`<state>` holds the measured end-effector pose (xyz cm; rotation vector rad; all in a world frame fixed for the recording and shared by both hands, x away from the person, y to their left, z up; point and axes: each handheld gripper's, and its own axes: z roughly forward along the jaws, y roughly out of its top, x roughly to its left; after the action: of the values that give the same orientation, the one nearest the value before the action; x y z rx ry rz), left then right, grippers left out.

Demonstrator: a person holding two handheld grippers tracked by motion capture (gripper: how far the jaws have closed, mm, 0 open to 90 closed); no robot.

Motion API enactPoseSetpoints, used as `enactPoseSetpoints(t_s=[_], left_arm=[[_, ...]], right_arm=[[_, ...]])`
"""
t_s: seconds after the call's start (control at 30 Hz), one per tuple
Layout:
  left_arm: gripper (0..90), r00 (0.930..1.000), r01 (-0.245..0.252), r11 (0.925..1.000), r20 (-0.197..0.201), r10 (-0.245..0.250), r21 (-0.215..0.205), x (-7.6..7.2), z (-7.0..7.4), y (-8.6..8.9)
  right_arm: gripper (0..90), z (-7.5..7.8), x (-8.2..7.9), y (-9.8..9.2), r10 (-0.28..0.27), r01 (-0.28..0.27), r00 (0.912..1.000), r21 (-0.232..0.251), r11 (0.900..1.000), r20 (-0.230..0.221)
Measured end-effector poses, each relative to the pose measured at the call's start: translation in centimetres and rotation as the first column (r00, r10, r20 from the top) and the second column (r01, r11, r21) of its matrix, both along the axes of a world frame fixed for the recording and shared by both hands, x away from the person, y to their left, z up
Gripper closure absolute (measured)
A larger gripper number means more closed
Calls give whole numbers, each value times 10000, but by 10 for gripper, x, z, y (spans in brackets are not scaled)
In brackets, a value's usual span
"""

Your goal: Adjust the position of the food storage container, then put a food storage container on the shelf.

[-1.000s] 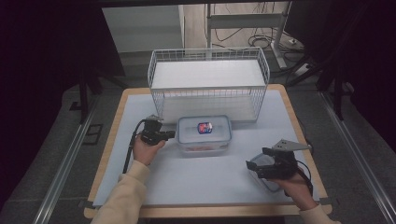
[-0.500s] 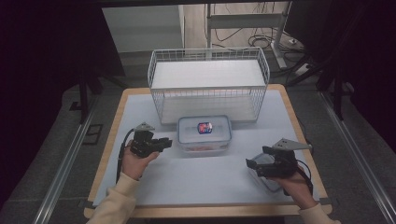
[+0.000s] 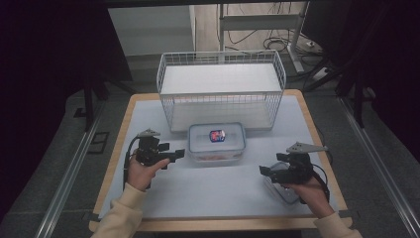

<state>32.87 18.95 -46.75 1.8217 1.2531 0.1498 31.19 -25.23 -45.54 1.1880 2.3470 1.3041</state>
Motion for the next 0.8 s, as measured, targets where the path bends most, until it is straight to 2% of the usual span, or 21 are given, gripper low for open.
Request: enactPoseSetpoints(t_s=[0.17, 0.33, 0.53, 0.67, 0.7, 0.77, 0.8], left_arm=[[220, 9997, 28, 10000, -253, -29, -58, 3, 0, 0], [211, 9994, 90, 9999, -330, -91, -56, 8, 1, -2], [196, 9988, 61, 9997, -479, -72, -228, 17, 2, -5], [178, 9977, 91, 9985, -669, -127, -532, 27, 3, -8], [172, 9973, 93, 9984, -723, -133, -559, 30, 4, -9], [170, 9970, 112, 9980, -761, -158, -616, 34, 4, -11], [166, 9966, 148, 9979, -800, -198, -632, 37, 4, -12]], right_arm=[[109, 4, 6, 1, 36, -34, 9998, 84, 10000, -197], [109, 8, 13, 5, 128, -128, 9995, -12, 9999, -275], [102, 19, 29, 16, 201, -200, 9988, 16, 9998, -456], [96, 24, 45, 26, 249, -228, 9956, 240, 9995, -902], [95, 25, 55, 33, 299, -259, 9927, 352, 9990, -1172], [95, 25, 58, 35, 325, -278, 9915, 390, 9989, -1259], [95, 25, 69, 42, 333, -257, 9879, 521, 9983, -1516]])
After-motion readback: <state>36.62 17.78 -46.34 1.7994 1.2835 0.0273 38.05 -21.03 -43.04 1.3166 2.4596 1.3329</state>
